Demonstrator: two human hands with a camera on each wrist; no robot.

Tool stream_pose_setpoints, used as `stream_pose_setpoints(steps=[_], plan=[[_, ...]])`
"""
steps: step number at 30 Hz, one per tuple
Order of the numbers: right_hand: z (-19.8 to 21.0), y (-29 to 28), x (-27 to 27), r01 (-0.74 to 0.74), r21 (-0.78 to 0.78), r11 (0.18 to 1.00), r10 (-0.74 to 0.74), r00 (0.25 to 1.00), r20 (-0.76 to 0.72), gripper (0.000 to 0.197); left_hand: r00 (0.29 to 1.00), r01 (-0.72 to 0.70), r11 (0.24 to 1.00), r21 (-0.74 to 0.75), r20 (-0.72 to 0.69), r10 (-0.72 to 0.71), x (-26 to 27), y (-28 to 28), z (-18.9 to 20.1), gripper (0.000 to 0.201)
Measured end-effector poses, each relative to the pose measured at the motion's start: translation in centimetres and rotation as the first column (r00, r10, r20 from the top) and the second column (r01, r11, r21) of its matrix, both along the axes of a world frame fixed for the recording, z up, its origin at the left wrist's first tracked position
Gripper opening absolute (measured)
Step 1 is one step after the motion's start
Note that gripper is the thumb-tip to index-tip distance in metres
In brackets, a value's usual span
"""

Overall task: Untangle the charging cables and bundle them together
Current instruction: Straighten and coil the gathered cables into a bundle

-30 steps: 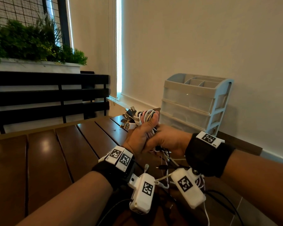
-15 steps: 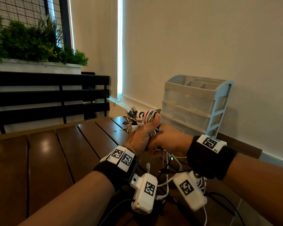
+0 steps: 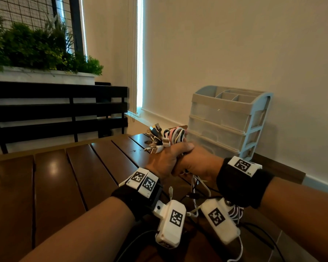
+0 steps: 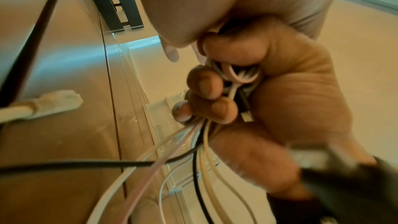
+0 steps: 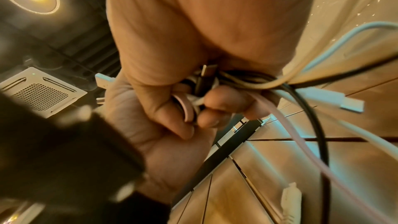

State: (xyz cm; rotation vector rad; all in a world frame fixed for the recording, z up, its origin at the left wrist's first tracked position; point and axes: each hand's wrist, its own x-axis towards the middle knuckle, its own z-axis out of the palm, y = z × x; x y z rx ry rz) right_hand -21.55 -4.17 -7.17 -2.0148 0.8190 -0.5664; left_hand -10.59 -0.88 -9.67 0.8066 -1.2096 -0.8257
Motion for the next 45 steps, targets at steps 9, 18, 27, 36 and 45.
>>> stream_pose_setpoints(steps=[9, 18, 27, 36, 45], plan=[[-0.3, -0.9, -0.4, 0.004, -0.204, 0.979, -0.002, 1.0, 0.01, 0.042, 0.962, 0.081, 0.989, 0.123, -0.271, -0.045, -1.7, -0.3, -0.4, 0.055], [-0.7, -1.3, 0.6, 0.072, -0.645, 0.76, -0.2, 0.971, -0.127, 0.029, 0.847, 0.203, 0.962, 0.182, -0.525, -0.079, -3.7, 0.4, 0.3, 0.034], [0.9, 0.0, 0.7, -0.131, -0.65, 0.748, -0.18, 0.904, -0.388, 0.039, 0.849, 0.12, 0.968, 0.219, -0.528, 0.014, -1.1, 0.1, 1.0, 0.027], [1.0, -0.2, -0.5, -0.205, -0.481, 0.853, 0.053, 0.949, -0.312, 0.025, 0.852, 0.181, 0.961, 0.208, -0.522, -0.048, -1.2, 0.2, 1.0, 0.014], [0.8, -0.9, -1.7, -0.224, -0.122, 0.967, 0.204, 0.966, -0.158, 0.069, 0.765, 0.247, 0.95, 0.191, -0.64, -0.07, -0.3, 0.2, 1.0, 0.029]])
